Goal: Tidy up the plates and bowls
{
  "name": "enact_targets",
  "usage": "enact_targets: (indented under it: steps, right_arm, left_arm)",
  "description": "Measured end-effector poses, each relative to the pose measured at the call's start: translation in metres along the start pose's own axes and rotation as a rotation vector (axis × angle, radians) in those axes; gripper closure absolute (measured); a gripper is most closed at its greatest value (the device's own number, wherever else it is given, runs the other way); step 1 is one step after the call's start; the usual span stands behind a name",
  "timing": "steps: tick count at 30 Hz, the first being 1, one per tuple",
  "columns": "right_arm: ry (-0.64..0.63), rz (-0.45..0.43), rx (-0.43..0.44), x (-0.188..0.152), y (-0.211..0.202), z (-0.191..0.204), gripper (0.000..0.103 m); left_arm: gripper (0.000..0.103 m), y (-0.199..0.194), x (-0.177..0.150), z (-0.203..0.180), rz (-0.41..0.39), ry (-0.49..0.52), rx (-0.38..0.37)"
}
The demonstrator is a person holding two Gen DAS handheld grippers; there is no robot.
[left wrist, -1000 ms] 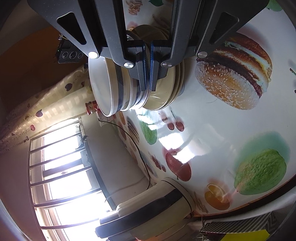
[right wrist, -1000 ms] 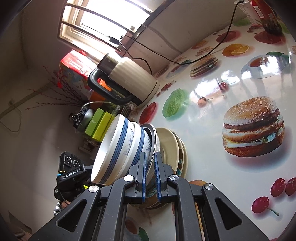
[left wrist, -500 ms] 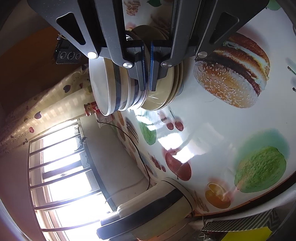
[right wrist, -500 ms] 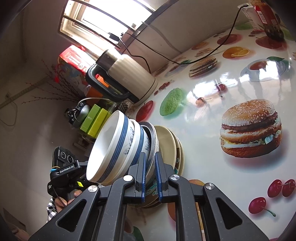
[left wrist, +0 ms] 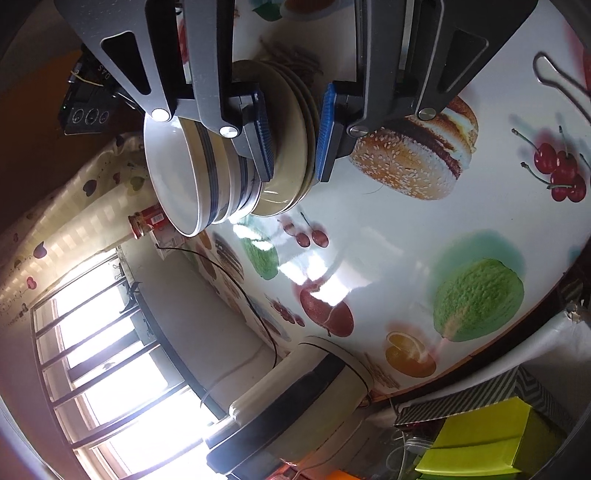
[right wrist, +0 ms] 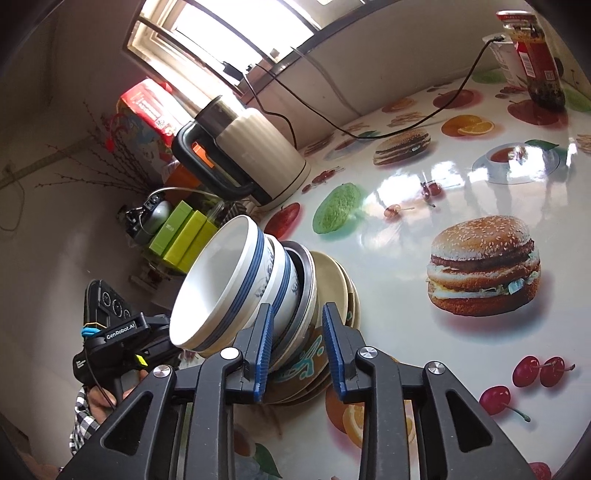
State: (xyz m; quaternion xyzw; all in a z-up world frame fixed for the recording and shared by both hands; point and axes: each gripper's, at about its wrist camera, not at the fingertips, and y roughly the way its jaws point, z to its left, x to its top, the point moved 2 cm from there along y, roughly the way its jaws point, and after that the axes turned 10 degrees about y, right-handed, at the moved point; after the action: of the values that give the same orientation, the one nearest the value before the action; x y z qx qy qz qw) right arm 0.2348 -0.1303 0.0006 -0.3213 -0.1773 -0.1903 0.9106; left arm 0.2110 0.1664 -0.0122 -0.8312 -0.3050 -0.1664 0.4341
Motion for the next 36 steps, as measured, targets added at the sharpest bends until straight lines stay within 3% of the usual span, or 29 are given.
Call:
enact_targets:
  steps: [10,16,25,27,36]
  right_arm:
    - [-0.101,-0.026,-0.083,-0.023,-0.019,0.021,0.066]
    - [-0.146,-0.045,-0.127,-0.041,-0.033,0.030,0.057]
    - [-0.212,-0.053,-0.215,-0.069,-0.044,0.038,0.050]
    - [-0.216,-0.054,-0.225,-0.073,-0.045,0.039,0.044]
    - [-0.258,-0.079,-0.315,-0.087,-0.048,0.045,0.036]
  left_arm:
    - [0.078,-0.025,-0.022,-0.030,-0.017,0.162,0.178]
    - [0.078,-0.036,-0.048,-0.049,-0.030,0.266,0.285]
    - [0.077,-0.042,-0.081,-0.065,-0.025,0.354,0.368]
    - [0.077,-0.043,-0.086,-0.069,-0.035,0.384,0.399]
    - [0.077,-0.044,-0.104,-0.080,-0.036,0.437,0.439]
